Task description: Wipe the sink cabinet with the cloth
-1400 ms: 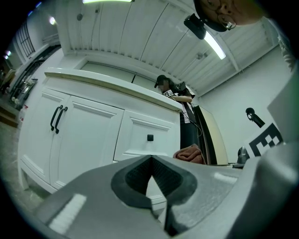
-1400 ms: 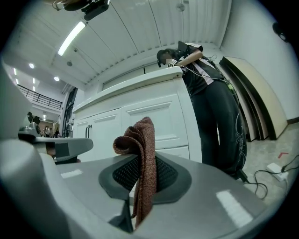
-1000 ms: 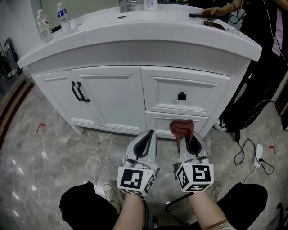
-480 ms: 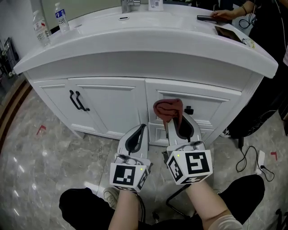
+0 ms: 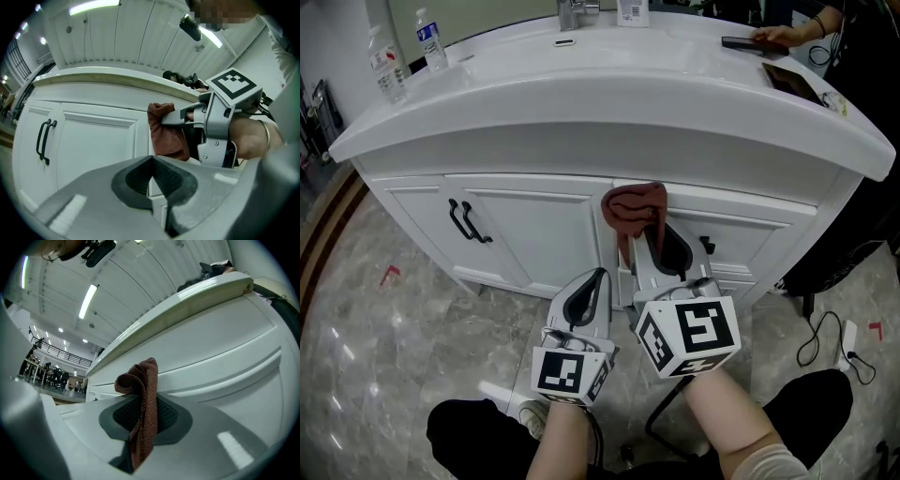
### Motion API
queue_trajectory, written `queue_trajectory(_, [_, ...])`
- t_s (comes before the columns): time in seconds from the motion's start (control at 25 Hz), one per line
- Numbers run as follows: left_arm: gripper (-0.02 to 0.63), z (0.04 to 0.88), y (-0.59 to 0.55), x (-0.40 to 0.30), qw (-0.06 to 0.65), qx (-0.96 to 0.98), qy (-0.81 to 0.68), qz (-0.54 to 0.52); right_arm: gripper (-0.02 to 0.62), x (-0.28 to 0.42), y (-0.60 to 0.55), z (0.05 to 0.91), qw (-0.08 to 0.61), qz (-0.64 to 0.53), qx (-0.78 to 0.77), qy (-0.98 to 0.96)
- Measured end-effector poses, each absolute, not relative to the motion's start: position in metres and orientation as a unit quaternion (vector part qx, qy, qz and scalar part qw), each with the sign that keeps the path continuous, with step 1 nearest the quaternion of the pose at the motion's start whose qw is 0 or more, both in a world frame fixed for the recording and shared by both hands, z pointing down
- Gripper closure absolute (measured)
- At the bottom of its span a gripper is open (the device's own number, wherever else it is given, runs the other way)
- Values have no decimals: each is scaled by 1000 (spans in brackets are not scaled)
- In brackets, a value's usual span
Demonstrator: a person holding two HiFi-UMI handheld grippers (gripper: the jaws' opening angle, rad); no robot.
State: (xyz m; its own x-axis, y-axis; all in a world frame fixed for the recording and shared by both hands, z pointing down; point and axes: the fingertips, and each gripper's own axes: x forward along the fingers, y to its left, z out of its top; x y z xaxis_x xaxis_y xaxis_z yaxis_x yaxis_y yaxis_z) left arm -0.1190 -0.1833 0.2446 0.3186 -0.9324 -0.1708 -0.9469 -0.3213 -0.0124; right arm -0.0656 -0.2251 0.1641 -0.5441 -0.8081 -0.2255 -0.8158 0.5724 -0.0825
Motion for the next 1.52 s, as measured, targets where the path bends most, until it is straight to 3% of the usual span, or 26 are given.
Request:
queue_trajectory(0.68, [606,246,-181,-79,41,-827,553,92,508,22,-226,177,82,36,-525,847])
queue_trajectory(1.52, [606,249,-172,-27,29,-849,519,92,508,155,-214,173,88,28,-632,769])
